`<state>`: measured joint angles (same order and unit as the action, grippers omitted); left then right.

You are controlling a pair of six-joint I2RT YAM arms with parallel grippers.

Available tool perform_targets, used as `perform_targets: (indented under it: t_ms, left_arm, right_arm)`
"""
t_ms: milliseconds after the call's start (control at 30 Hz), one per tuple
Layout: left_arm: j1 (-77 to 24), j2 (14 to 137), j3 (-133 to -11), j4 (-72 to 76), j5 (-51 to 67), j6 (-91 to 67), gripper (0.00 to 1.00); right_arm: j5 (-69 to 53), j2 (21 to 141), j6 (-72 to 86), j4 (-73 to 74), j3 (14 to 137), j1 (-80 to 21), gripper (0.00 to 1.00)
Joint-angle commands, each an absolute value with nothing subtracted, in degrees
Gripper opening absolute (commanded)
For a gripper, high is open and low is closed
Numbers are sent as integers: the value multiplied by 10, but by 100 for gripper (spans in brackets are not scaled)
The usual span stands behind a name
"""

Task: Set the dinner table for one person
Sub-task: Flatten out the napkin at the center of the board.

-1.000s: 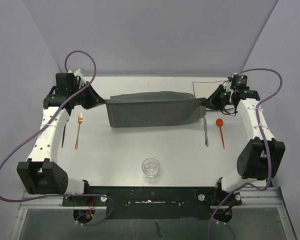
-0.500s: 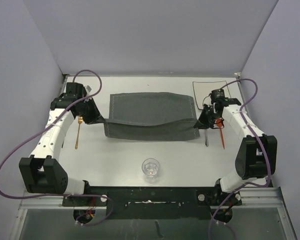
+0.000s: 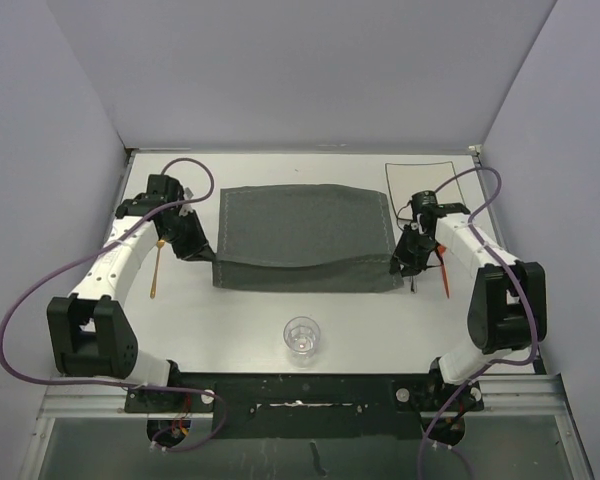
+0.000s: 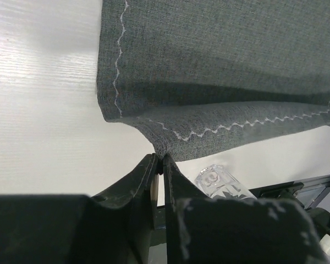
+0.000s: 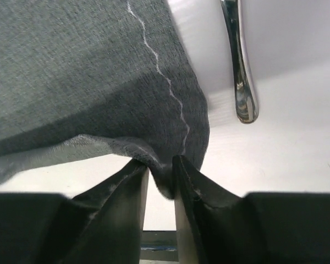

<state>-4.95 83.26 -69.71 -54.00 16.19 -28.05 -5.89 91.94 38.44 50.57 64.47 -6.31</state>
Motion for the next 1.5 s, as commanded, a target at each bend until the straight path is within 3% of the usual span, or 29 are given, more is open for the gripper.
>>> perform_targets:
  t_ms: [0,100,200,400,500,567,633,700,900,1067,1467]
  left_arm:
    - [-53,844,-699,-532,147,-273,9]
    - [-56,843,-699,-533,143,-272,13]
    - [-62,835,-703,-533,145,-268,22]
    - [-74,810,-730,-530,158,-254,45]
    - [-76,810,-736,-505,160,-251,49]
    - [-76,829,-744,-481,165,-253,45]
    - [-77,863,-756,-455,167,-258,24]
    - [-83,905,-769,-427,154,-258,1]
    - [-91,1049,-813,-379,166,-285,0]
    - [-124,1131,-901,-375,140,-296,0]
    - [-151,1289,-1164,-440,146,-290,0]
  right_arm:
    - [-11,914,396,527,646,-82,36]
    - [-8,902,401,522,639,-96,54]
    - [-2,870,408,509,635,-112,63]
    - [25,817,402,483,675,-129,66]
    - [23,853,381,467,722,-129,65]
    - [19,899,366,458,761,-131,61]
    - [15,954,347,451,807,-134,54]
    - [9,1007,326,447,853,-139,42]
    - [44,1120,294,454,980,-142,1]
    - [92,1184,292,474,1059,-125,0]
    - [71,1382,270,525,1307,-98,0]
